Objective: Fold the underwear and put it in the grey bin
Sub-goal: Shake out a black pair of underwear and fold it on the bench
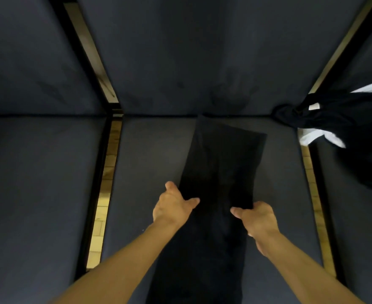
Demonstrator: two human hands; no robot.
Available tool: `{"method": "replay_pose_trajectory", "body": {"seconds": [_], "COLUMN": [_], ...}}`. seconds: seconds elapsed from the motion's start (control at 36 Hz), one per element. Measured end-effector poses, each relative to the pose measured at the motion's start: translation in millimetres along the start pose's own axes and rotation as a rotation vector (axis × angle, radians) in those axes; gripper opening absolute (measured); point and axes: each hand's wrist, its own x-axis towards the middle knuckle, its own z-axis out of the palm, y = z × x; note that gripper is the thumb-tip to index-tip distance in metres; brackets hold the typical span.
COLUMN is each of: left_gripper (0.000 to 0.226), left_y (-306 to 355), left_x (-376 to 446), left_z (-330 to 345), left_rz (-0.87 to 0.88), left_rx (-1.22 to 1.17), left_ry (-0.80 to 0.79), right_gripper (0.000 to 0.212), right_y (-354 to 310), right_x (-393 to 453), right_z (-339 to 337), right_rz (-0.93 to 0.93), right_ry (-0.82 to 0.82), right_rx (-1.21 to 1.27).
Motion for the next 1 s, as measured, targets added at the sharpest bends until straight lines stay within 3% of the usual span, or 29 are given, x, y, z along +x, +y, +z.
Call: {"method": "replay_pose_trajectory", "body": {"seconds": [0.17, 0.25, 0.44, 0.69, 0.86, 1.0], "left_gripper": [0.034, 0.019, 0.023, 0.009, 0.007, 0.007], "left_y": [0, 2, 3, 21, 76, 113], "left_x": [18, 17, 0, -47, -98, -128], "left_z": [0, -2, -21, -87, -166, -216], "left_rz": [-0.060, 0.013, 0.159, 0.323, 0.525, 0.690], "left_rx": [-0.255, -0.392, -0.676, -0.729, -0.827, -0.854], "left_ry": [-0.117, -0.146, -0.248, -0.065, 0.039, 0.097], "right_gripper": [0.018, 0.008, 0.017, 0.047, 0.013, 0.012], "right_y": [2, 5, 6, -51, -135, -188], "right_x": [-5, -11, -16, -67, -124, -157], "right_z": [-5, -11, -23, -78, -121, -151], "right_rz": [-0.095, -0.175, -0.261, -0.468, -0.745, -0.914], "right_ry": [-0.068, -0.093, -0.162, -0.175, -0.147, -0.157], "right_rx": [0.116, 0.218, 0.366, 0.434, 0.443, 0.476]}}
